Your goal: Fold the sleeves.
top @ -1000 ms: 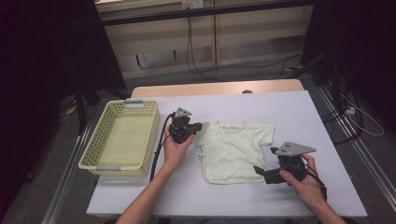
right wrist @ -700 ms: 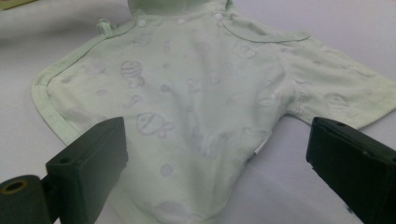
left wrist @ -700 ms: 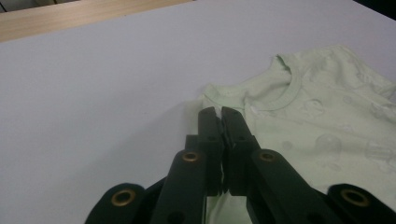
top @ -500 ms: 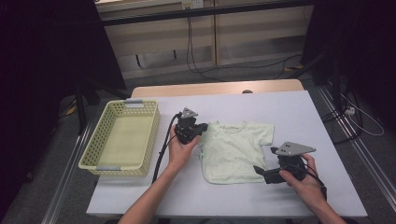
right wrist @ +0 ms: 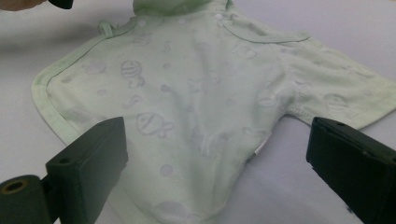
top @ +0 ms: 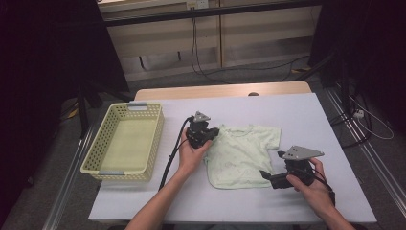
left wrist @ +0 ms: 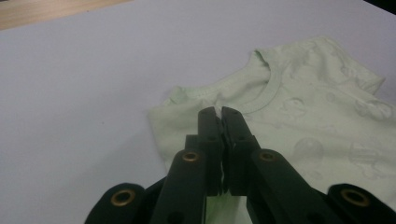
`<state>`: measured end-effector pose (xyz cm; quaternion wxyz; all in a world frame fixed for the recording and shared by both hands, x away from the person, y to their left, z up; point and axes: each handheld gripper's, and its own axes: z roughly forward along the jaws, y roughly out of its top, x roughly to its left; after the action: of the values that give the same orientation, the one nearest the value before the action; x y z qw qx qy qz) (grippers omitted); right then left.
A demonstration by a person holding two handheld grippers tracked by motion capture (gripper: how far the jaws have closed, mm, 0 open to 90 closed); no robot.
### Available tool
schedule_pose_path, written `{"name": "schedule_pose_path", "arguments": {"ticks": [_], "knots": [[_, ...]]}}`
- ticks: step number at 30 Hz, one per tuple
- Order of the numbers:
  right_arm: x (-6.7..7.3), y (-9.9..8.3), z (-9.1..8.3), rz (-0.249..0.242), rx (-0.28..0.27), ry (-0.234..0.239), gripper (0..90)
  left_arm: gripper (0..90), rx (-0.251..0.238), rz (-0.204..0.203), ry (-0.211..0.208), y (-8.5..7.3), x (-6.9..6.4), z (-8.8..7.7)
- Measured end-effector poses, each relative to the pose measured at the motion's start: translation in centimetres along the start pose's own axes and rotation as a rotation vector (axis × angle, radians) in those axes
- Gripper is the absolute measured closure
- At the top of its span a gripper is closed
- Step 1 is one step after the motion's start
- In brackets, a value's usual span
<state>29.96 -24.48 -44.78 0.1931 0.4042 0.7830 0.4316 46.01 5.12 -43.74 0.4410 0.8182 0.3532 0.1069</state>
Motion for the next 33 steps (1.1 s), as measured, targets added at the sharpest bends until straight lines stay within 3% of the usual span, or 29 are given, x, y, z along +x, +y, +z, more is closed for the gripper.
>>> {"name": "schedule_pose_path", "arguments": {"ticks": [9,24,33], "knots": [[0.0,0.0,0.1,-0.001,0.000,0.003,5.3,87.7,0.009,-0.023,-0.001,0.4,0.0,0.7],[0.0,0.0,0.1,0.001,0.001,0.006,5.3,85.4,0.054,-0.008,-0.023,-0.1,-1.0,2.7],[0.0,0.0,0.1,0.000,0.002,0.006,5.2,76.9,0.101,-0.011,-0.093,-0.4,-1.1,3.0]]}}
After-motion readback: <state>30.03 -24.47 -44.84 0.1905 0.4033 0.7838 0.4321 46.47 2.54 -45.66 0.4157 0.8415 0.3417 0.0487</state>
